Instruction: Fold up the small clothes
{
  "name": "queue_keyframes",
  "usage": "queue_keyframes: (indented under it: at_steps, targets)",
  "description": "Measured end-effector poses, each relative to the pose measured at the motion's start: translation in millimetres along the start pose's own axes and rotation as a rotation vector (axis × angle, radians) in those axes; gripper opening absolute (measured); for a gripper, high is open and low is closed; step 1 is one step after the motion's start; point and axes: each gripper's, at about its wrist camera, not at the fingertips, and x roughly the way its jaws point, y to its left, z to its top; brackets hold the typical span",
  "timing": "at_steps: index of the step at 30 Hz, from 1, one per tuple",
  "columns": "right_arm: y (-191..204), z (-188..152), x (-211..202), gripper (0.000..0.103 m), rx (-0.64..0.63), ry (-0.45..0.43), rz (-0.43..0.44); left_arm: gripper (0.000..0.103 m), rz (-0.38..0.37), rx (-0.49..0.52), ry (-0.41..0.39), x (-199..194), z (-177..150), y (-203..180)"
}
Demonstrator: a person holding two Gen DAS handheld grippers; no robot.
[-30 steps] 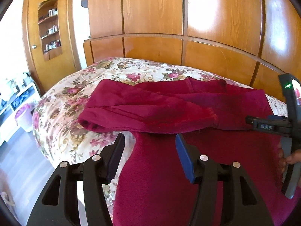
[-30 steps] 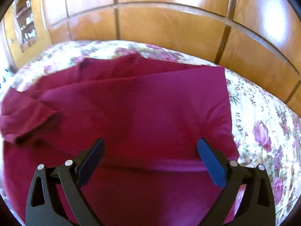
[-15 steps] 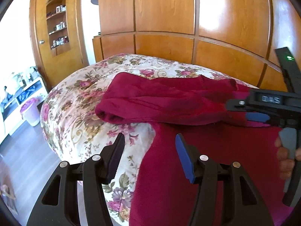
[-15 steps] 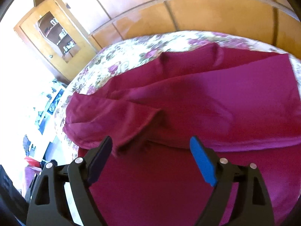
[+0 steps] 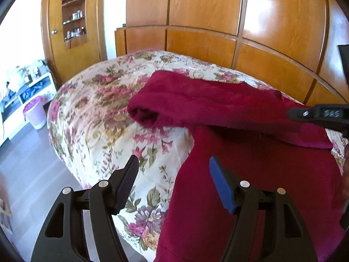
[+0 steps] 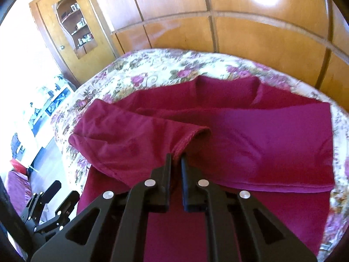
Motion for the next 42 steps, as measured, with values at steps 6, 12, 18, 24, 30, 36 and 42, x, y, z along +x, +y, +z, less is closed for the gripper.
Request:
queue_keyframes:
  at_steps: [6, 12, 18, 24, 30, 36, 42]
  targets:
    - [-9, 19, -27, 0.007, -0.009, -0.070, -0.029, 0.066, 0.016, 0.000, 0.020, 3, -5, 7]
    - [-22, 51, -69, 0.007, -0.036, -0.170, -0.086, 0.066, 0.042, 0.012, 0.028, 12, 7, 5]
    - [-77, 51, -80, 0.007, 0.038, -0.156, -0.199, 0.066, 0.069, 0.064, 0.002, 22, 28, -13]
    - [-137, 23, -66, 0.007, 0.130, -0.065, -0.309, 0.066, 0.056, 0.106, -0.013, 30, 42, -35]
    - [-178, -7, -43, 0.007, 0.230, 0.014, -0.341, 0.066, 0.049, 0.136, 0.005, 43, 46, -51]
    - [-189, -21, -31, 0.007, 0.278, 0.033, -0.341, 0.066, 0.055, 0.106, 0.046, 60, 49, -48]
    - [-191, -18, -32, 0.007, 0.286, 0.033, -0.325, 0.063, -0.005, 0.043, 0.026, 59, 57, -19]
